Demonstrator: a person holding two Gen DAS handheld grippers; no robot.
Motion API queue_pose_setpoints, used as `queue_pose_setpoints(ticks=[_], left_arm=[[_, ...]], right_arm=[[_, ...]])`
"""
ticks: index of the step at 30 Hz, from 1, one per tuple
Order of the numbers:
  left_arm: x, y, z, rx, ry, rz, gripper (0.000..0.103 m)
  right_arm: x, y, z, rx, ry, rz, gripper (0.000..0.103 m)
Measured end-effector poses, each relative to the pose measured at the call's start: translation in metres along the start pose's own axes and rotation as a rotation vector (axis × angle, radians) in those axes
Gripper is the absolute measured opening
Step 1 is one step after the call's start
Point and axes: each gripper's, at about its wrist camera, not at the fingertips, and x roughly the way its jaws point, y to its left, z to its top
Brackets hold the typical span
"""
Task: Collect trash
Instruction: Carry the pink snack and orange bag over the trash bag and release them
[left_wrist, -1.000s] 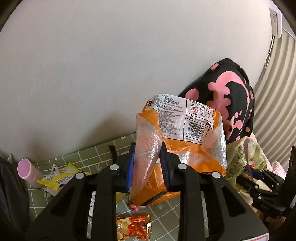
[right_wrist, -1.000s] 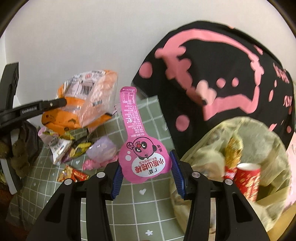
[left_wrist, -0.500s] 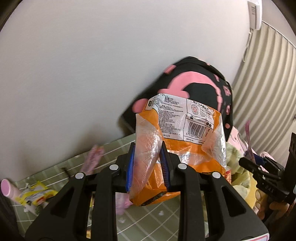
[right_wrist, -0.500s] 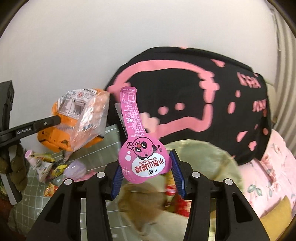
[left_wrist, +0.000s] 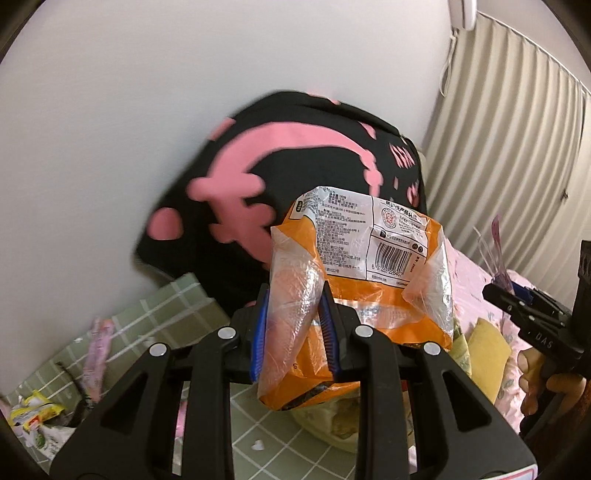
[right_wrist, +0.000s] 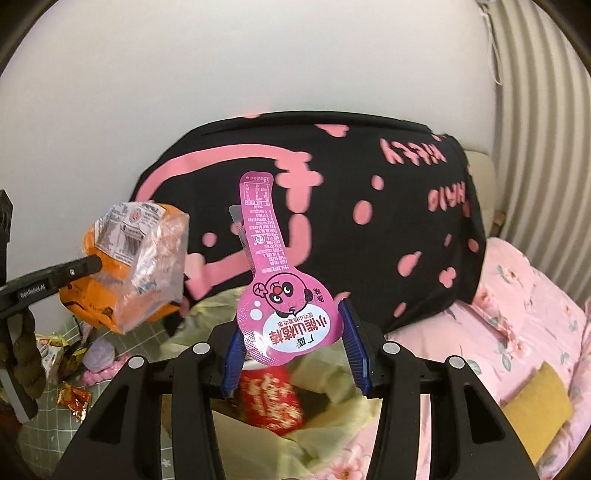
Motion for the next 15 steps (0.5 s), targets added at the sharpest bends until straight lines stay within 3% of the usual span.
queue_pose_setpoints(ticks=[6, 15], left_arm=[[0.013, -0.019, -0.001, 0.041, 0.013, 0.022, 0.024], [-0.004, 0.011, 0.005, -0.016, -0.024, 0.088, 0.024]], right_arm=[[0.013, -0.003, -0.007, 0.018, 0.038, 0.035, 0.044], [0.057, 0.016, -0.033, 0.024, 0.154, 0.103, 0.045]])
